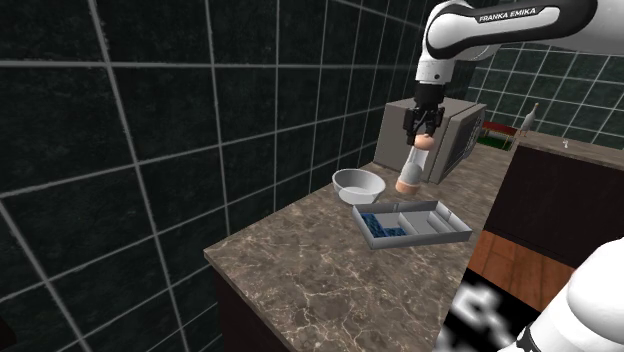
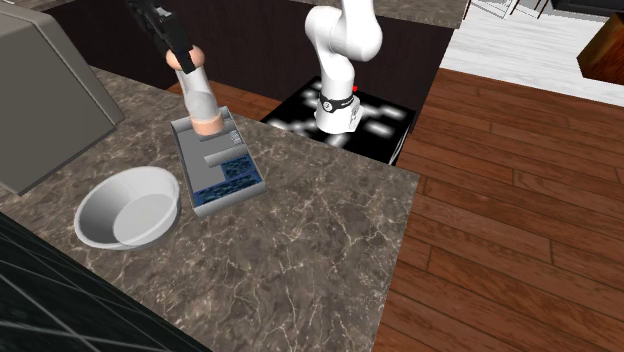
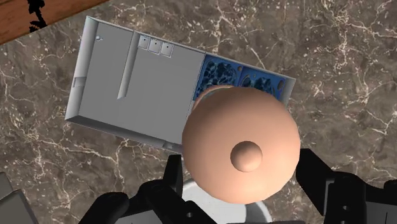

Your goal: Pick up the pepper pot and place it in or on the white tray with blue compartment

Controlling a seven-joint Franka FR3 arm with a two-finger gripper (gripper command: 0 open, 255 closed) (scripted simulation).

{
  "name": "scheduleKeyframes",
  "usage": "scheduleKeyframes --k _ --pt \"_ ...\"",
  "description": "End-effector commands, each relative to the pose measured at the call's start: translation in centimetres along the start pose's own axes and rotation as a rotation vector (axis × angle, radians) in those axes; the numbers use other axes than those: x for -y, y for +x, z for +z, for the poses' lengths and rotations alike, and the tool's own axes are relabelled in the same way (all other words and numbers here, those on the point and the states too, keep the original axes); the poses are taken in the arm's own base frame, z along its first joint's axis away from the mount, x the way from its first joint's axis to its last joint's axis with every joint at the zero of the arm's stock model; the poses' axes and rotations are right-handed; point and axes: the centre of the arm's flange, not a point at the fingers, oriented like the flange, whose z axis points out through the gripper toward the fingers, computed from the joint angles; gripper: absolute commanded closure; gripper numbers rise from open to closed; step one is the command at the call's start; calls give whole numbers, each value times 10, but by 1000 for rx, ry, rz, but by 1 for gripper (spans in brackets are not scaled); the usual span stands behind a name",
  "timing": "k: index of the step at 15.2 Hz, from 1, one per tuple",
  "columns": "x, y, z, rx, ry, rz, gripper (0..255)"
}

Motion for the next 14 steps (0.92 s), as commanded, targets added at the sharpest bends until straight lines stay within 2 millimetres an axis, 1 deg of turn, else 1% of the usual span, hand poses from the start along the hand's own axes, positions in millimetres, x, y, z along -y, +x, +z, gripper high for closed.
scheduleKeyframes --k 1,4,5,14 --pt "-24 0 -6 0 0 -1 255" --pt "-62 -2 -15 0 0 -1 255" --pt "-64 -2 -15 0 0 -1 255" --pt "-64 3 32 0 0 -1 255"
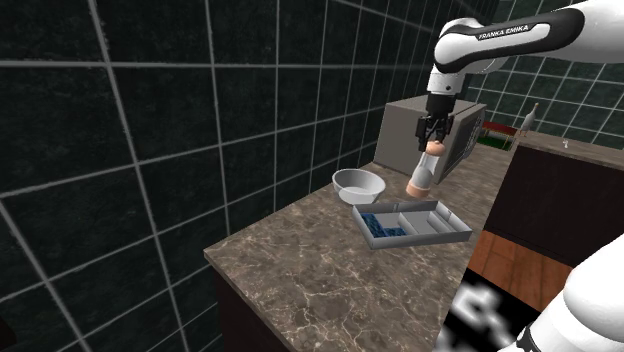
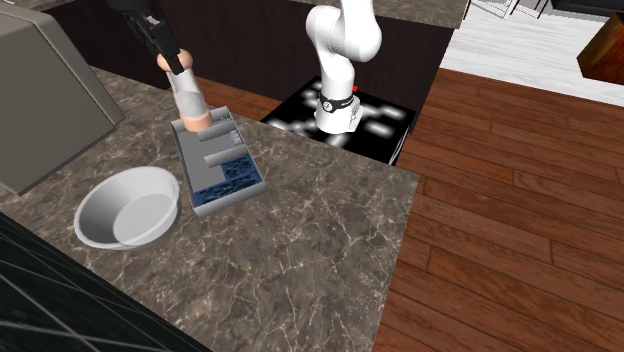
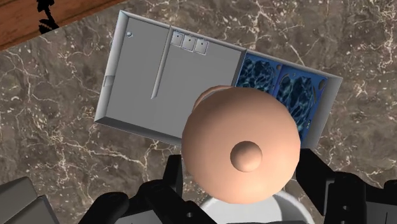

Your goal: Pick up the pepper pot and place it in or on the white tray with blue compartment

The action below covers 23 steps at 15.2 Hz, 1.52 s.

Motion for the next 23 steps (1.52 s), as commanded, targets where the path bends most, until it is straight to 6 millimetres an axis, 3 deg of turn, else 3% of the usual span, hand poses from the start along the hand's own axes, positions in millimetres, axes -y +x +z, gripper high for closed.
scheduleKeyframes --k 1,17,23 --pt "0 1 10 -1 0 0 255" --pt "0 9 97 -1 0 0 255" --pt "0 9 97 -1 0 0 255"
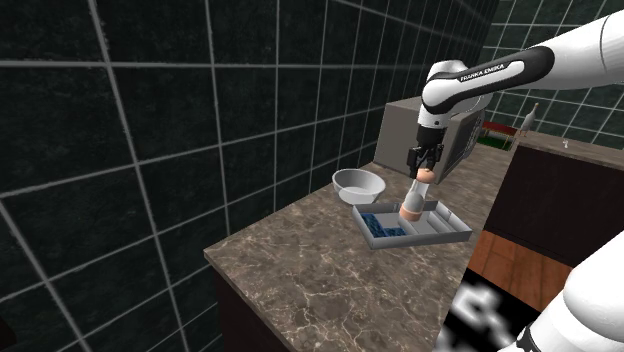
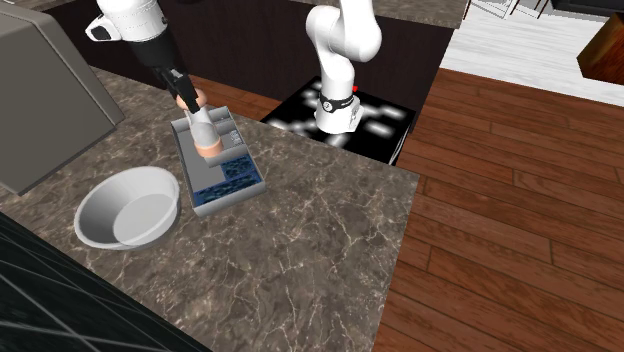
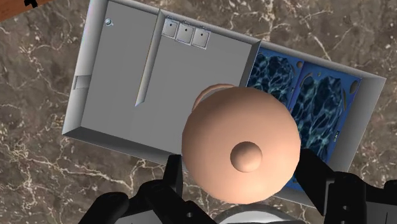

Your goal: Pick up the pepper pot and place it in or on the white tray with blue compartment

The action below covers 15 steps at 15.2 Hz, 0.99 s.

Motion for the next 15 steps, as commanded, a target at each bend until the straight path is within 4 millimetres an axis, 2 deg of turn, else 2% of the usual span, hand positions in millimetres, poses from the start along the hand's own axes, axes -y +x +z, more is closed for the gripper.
scheduleKeyframes --k 1,2,3,8,12,15 --pt "0 0 1 3 0 1 255" --pt "0 0 1 3 0 1 255" --pt "-1 0 2 3 0 1 0" --pt "0 0 1 3 0 1 0" --pt "0 0 -49 3 0 1 0" --pt "0 0 -49 3 0 1 0"
